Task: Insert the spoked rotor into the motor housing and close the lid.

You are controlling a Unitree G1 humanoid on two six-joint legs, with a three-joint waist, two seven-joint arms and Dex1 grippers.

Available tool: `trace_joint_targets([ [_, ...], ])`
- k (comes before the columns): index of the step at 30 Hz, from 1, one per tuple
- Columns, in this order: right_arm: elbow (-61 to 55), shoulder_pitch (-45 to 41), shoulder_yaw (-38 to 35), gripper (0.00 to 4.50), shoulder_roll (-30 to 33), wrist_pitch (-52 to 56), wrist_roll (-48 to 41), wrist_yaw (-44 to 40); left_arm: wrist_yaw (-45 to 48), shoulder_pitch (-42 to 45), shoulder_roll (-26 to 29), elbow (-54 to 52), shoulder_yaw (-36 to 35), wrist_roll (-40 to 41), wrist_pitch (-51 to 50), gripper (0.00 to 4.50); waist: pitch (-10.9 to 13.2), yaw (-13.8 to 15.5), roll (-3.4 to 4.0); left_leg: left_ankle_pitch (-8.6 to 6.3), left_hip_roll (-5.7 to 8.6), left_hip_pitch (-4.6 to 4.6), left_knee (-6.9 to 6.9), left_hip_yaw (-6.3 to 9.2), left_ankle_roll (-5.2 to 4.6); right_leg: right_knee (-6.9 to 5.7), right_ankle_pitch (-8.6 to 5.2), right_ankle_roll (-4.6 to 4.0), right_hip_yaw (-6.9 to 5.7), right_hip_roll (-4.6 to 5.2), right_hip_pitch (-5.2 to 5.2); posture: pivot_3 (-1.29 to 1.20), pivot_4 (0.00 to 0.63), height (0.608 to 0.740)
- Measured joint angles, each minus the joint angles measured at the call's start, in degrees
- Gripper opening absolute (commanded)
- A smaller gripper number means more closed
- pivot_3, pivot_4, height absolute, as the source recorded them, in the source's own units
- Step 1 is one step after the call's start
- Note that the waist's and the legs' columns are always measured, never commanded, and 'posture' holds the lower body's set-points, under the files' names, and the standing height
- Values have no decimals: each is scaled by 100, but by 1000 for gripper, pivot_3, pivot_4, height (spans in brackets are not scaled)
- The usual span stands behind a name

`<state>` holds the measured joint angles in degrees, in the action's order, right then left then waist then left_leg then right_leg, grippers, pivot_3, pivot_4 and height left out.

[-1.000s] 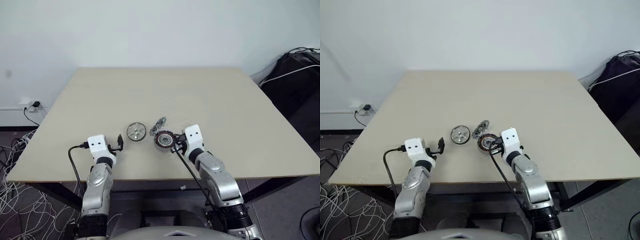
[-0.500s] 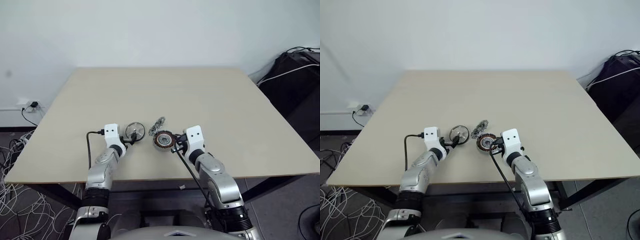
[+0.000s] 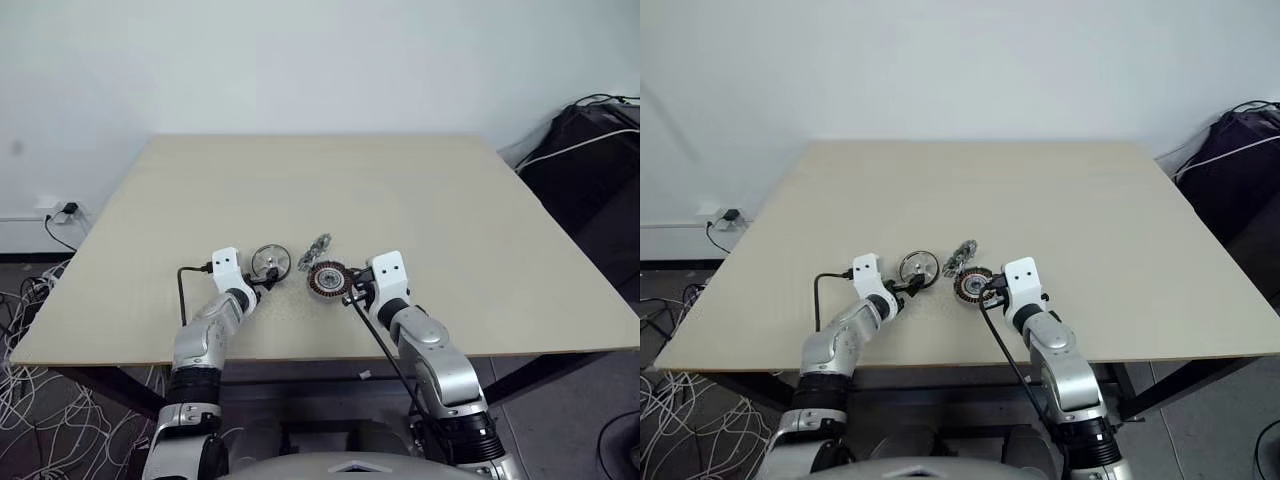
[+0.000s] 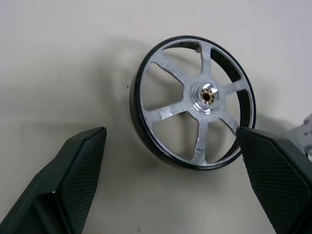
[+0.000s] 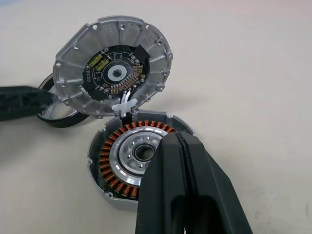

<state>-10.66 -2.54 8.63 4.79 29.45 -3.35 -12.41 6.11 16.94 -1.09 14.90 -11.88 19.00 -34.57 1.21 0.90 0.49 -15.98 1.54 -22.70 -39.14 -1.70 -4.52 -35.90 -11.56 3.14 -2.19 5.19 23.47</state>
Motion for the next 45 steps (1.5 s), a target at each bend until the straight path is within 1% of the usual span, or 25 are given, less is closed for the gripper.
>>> trace_joint_targets([
  [7, 1, -1, 6, 24, -25, -2, 2, -1, -15, 250, -110, 259, -155, 238, -79, 4500, 0, -6, 0, 1, 0, 0, 0, 0, 0, 0, 0, 0, 0, -2, 0, 0, 0, 740],
  [17, 1, 0, 5, 24, -44, -2, 3, 10, -234, 495, -305, 449, -269, 298, -273, 4500, 0, -5, -2, 1, 1, 0, 0, 0, 0, 0, 0, 0, 0, -2, -1, 0, 0, 740],
  [26, 1, 16, 60, 24, -55, -2, 4, 12, -79, 512, -551, 574, -617, 920, -284, 4500, 0, -8, -2, 1, 1, 0, 0, 0, 0, 0, 0, -1, 0, -2, -1, 0, 0, 740],
  [30, 1, 43, 91, 24, -71, -2, 3, 11, -171, 658, -660, 799, -955, 1184, -259, 4500, 1, -3, -3, 1, 1, 0, -1, 0, -1, 1, 0, 0, -1, -2, -2, 0, 0, 740],
  [33, 1, 48, 90, 0, -68, -2, 2, 11, -427, 826, -777, 1062, -1297, 1449, -95, 3866, -1, 3, -6, 1, 1, 1, -3, 1, -1, 1, 0, 0, -1, -3, -5, 0, 0, 740],
  [36, 1, 57, 89, 0, -51, -1, 3, 11, -630, 899, -840, 1294, -1571, 1670, 111, 2885, -1, 1, -8, 2, 1, 2, -3, 1, -1, 0, 0, 1, -2, -3, -6, 0, 0, 740],
  [42, 1, 63, 91, 0, -30, 10, 2, 11, -796, 973, -869, 1455, -1737, 2101, 423, 949, -5, -1, -15, 2, 1, 2, -4, 1, -1, 0, 1, 0, -1, -3, -7, 0, 0, 740],
  [44, 0, 65, 105, 0, -24, 41, 2, 9, -806, 1030, -901, 1416, -1687, 2224, 508, 488, -22, -3, -28, 2, 1, 6, -3, 1, -1, 1, 0, 0, -2, -4, -10, 0, 0, 740],
  [45, 0, 68, 105, 0, -27, 61, 2, 9, -814, 1020, -900, 1413, -1688, 2248, 522, 488, -26, -13, -29, 2, 0, 8, -3, 1, -1, 1, 0, 0, -1, -4, -11, 0, 0, 740],
])
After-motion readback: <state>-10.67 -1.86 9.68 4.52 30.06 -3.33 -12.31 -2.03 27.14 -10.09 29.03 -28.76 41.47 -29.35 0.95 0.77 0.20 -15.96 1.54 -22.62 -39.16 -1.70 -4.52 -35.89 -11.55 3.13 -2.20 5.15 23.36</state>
